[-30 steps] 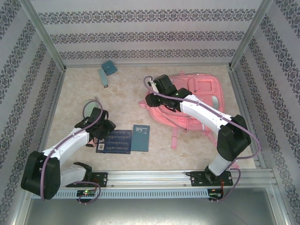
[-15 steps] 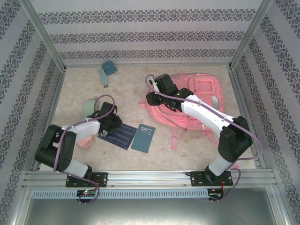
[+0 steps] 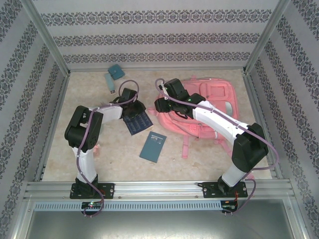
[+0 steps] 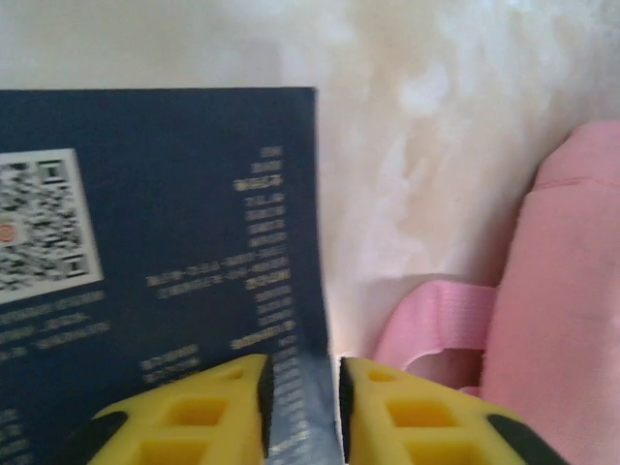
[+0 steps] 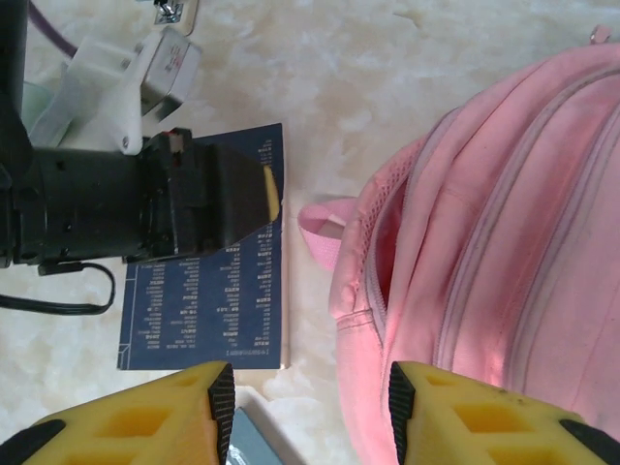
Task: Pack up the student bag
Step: Move the book to the center of the table, then pick up the book at the center of the table.
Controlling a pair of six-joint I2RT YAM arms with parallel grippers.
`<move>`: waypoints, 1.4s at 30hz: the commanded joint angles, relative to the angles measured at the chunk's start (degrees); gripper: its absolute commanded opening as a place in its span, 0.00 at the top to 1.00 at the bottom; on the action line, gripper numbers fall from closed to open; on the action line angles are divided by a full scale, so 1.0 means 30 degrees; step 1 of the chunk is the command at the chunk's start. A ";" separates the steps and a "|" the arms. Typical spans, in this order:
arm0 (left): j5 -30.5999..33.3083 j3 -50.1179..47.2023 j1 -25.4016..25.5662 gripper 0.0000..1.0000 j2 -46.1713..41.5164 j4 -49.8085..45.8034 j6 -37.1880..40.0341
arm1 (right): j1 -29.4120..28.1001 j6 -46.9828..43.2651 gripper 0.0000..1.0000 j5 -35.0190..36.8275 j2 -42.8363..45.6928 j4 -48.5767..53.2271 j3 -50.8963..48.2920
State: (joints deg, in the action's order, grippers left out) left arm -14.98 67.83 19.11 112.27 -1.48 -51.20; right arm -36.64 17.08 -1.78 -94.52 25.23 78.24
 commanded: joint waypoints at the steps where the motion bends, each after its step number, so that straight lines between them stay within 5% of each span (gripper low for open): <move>1: 0.0126 0.1090 0.0152 0.62 -0.0507 -0.2399 0.1565 | -0.0109 0.0934 0.52 -0.0830 -0.0706 0.0093 -0.0122; 3: 0.0462 0.1136 0.0087 0.52 -0.1201 -0.3676 0.2076 | -0.0131 0.1301 0.52 -0.1290 -0.1199 0.0005 0.0006; 8: 0.1203 -0.1576 -0.0170 0.44 -0.4056 -0.3842 0.1994 | -0.0253 0.1869 0.52 -0.2266 -0.2885 0.0123 0.0867; 18: 0.0772 -0.5645 -0.0700 0.44 -0.5436 -0.1640 0.1036 | -0.0905 0.1949 0.58 -0.2420 -0.7262 0.1136 0.4205; 42: 0.1717 -0.6108 -0.0909 0.44 -0.6567 -0.3233 0.1681 | -0.1044 0.1516 0.61 -0.1252 -1.1849 0.2926 0.6909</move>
State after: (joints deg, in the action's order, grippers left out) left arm -10.90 50.74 17.12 92.27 -8.80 -47.27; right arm -39.64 22.17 -7.84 -128.57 31.44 97.89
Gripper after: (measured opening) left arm 0.561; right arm 0.390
